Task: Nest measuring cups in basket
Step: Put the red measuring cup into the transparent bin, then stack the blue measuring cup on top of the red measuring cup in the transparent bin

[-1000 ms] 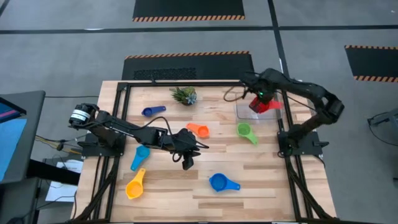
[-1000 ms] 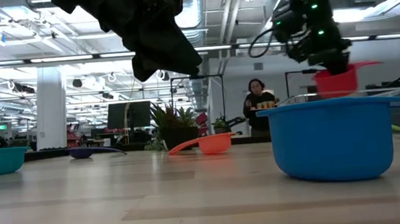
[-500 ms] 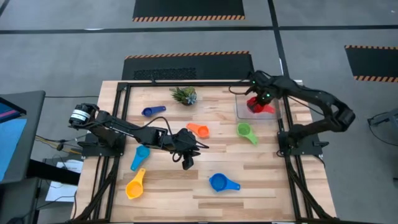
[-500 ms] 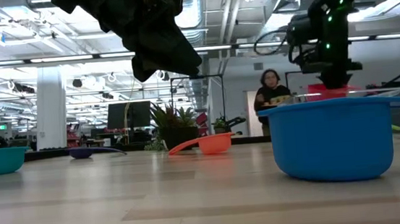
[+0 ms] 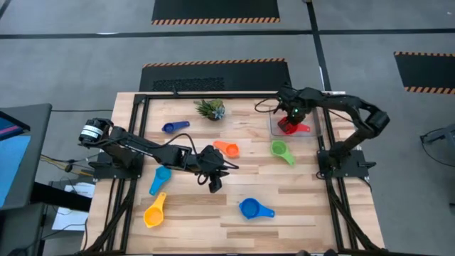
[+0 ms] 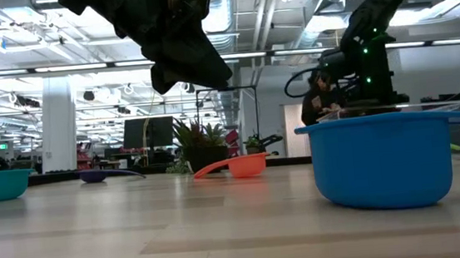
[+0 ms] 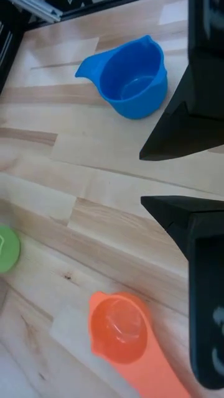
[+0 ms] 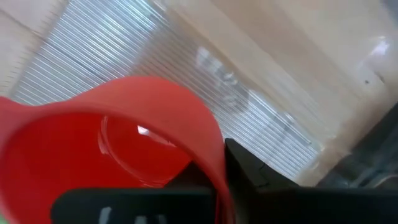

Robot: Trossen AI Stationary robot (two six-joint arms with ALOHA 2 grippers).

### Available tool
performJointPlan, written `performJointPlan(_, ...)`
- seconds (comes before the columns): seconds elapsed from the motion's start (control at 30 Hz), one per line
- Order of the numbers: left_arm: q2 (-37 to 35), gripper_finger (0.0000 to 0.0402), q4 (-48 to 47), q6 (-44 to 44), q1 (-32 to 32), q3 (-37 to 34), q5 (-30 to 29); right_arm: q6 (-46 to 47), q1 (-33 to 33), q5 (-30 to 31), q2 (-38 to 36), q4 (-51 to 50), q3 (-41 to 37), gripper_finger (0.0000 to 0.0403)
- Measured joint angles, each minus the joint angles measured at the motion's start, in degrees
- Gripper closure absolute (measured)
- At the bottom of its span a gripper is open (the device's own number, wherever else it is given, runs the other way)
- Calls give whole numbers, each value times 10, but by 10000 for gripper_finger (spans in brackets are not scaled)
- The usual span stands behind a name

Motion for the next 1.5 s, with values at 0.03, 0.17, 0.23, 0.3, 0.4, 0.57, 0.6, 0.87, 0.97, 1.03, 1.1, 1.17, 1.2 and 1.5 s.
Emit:
performJointPlan(0.03,0,313,0,0,0,0,0,0,0,0,2,0,0,353)
performJointPlan(0.17,0,313,0,0,0,0,0,-1,0,0,2,0,0,349)
performJointPlan(0.23,0,313,0,0,0,0,0,-2,0,0,-2,-1,0,348)
performJointPlan(0.3,0,313,0,0,0,0,0,-11,0,0,-10,-2,0,347)
performJointPlan(0.4,0,313,0,0,0,0,0,-27,0,0,-24,-7,0,347)
performJointPlan(0.57,0,313,0,0,0,0,0,-33,-1,-1,-45,-6,0,346)
performJointPlan(0.6,0,313,0,0,0,0,0,-33,-2,-2,-48,-6,0,346)
performJointPlan(0.87,0,313,0,0,0,0,0,-31,0,-14,-46,-7,0,346)
performJointPlan(0.97,0,313,0,0,0,0,-1,-30,0,-13,-45,-8,0,346)
performJointPlan(1.03,0,313,0,0,0,0,-1,-29,0,-14,-45,-8,0,347)
performJointPlan(1.1,0,313,0,0,0,0,-2,-21,0,-13,-45,-8,0,346)
performJointPlan(1.17,0,313,0,0,0,0,-2,-17,0,-13,-45,-8,0,344)
performJointPlan(1.2,0,313,0,0,0,0,-2,-18,0,-13,-45,-8,0,342)
performJointPlan(1.5,0,313,0,0,0,0,-2,-24,0,-13,-45,-8,0,260)
